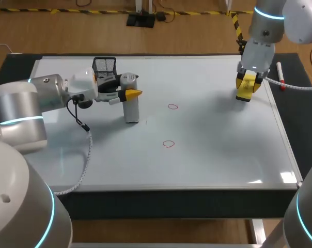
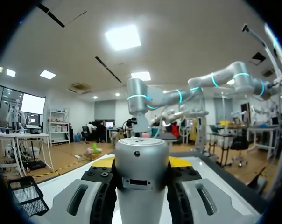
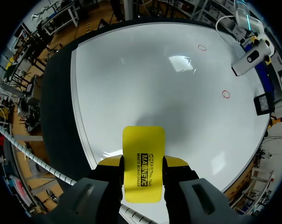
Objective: Pick up the inspection probe, press it on each red-marked spot on the whiteboard one by one, put down the probe, pick up the eraser, and wipe off all the red marks.
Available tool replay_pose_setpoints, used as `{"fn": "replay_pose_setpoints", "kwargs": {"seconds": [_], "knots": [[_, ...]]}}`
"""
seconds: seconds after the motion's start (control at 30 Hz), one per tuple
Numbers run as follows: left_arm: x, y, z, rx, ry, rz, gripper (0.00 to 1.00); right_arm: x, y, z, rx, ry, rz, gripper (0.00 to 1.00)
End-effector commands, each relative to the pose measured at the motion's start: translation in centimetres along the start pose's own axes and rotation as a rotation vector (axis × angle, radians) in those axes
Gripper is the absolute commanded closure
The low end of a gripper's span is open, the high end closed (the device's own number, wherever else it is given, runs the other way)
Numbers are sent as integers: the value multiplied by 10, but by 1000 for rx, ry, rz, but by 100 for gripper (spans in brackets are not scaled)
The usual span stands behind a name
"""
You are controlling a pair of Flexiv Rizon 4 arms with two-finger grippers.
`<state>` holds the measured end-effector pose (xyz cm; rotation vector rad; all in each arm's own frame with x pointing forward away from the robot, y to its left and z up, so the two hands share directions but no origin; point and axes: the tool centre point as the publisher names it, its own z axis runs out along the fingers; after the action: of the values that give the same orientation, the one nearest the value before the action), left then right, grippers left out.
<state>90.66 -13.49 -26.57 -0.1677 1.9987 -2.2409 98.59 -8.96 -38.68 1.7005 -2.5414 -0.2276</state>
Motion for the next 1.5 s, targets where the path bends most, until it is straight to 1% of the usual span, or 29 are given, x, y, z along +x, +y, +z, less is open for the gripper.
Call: {"fn": "replay_pose_setpoints", "kwargs": {"seconds": [0.03,0.13,0.3,0.43,0.63,0.77,0.97,1.5], "knots": [[0,-1,-1,-1,-1,2,100,0,-1,-1,1,4,-2,100],[1,-4,-1,-2,-4,6,100,0,-1,-1,1,4,-2,100],[0,-16,-6,-6,-16,15,100,0,-1,-1,1,4,-2,100],[-5,-31,-15,-12,-30,29,100,0,-1,-1,1,4,-2,100],[-15,-50,-37,-19,-45,46,100,0,-1,-1,1,4,-2,100],[-23,-62,-57,-19,-51,62,100,0,-1,-1,1,4,-2,100],[-30,-74,-93,-16,-89,82,100,0,-1,-1,1,4,-2,100],[-41,-90,-188,-12,-207,111,100,0,-1,-1,1,4,-2,100]]}}
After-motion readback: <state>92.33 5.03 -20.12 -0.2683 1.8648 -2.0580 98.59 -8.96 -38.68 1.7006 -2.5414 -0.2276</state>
